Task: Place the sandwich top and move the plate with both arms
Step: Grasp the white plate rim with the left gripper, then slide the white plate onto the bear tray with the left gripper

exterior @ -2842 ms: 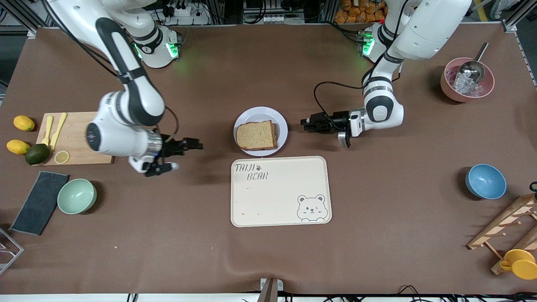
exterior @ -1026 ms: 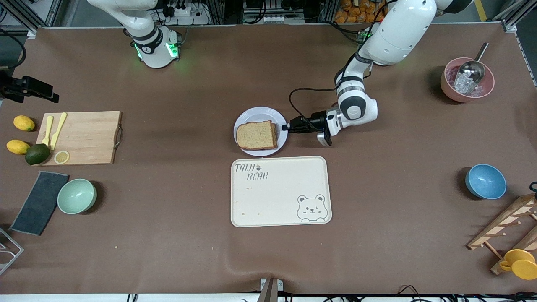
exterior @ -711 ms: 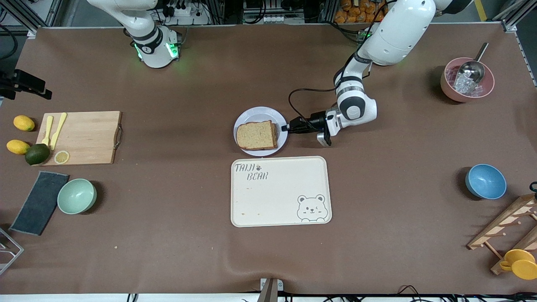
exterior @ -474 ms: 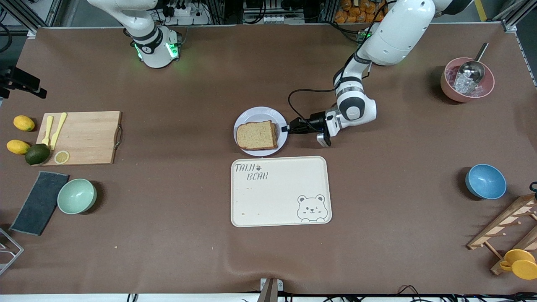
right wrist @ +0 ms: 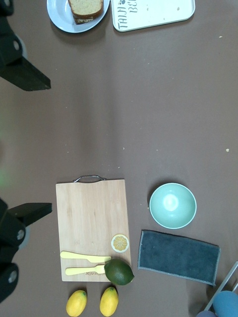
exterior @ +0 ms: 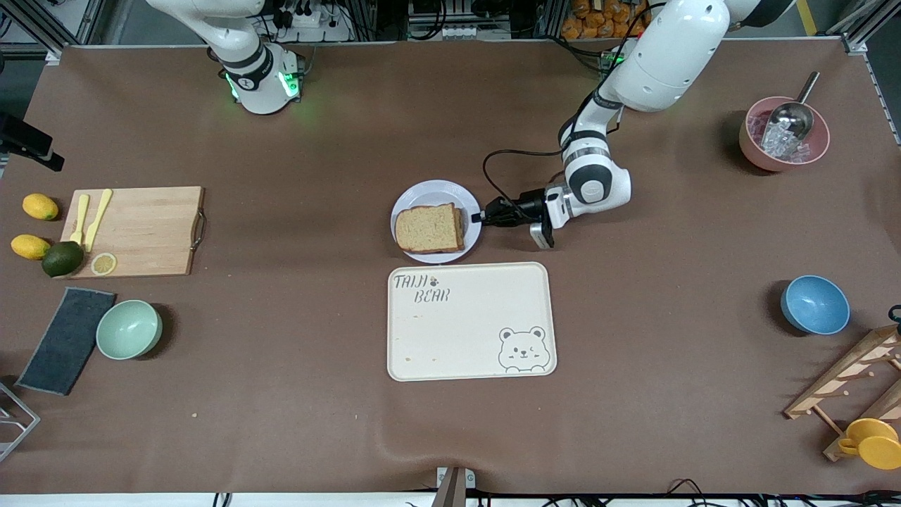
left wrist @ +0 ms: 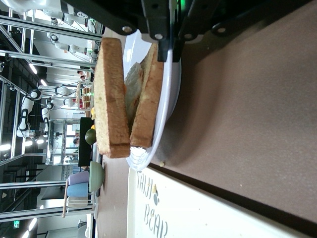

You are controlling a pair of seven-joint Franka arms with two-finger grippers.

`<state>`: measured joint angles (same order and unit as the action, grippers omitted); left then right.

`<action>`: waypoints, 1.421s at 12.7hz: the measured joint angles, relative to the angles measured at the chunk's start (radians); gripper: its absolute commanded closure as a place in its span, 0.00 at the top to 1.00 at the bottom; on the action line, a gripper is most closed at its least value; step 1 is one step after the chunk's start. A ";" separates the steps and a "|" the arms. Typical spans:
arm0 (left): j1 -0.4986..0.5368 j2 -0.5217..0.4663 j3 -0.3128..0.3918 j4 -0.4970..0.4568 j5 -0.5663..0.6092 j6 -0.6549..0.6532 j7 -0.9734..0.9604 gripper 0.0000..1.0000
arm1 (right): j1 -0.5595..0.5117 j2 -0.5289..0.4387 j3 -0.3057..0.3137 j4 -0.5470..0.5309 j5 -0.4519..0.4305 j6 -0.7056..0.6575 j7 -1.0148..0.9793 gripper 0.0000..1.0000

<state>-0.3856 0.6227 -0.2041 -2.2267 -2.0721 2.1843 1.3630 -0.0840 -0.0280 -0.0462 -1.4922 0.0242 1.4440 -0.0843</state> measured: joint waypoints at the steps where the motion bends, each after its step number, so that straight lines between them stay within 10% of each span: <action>1: 0.000 -0.001 0.000 0.001 0.000 -0.001 0.003 0.00 | 0.000 0.000 0.000 0.003 0.000 -0.001 0.000 1.00; 18: 0.135 -0.174 0.004 -0.062 -0.001 -0.056 0.004 0.00 | -0.001 0.000 0.007 0.004 0.000 -0.019 0.000 1.00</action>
<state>-0.2502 0.4485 -0.2002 -2.2889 -2.0736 2.1281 1.3672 -0.0845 -0.0279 -0.0395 -1.4882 0.0241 1.4246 -0.0842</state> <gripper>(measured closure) 0.956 0.000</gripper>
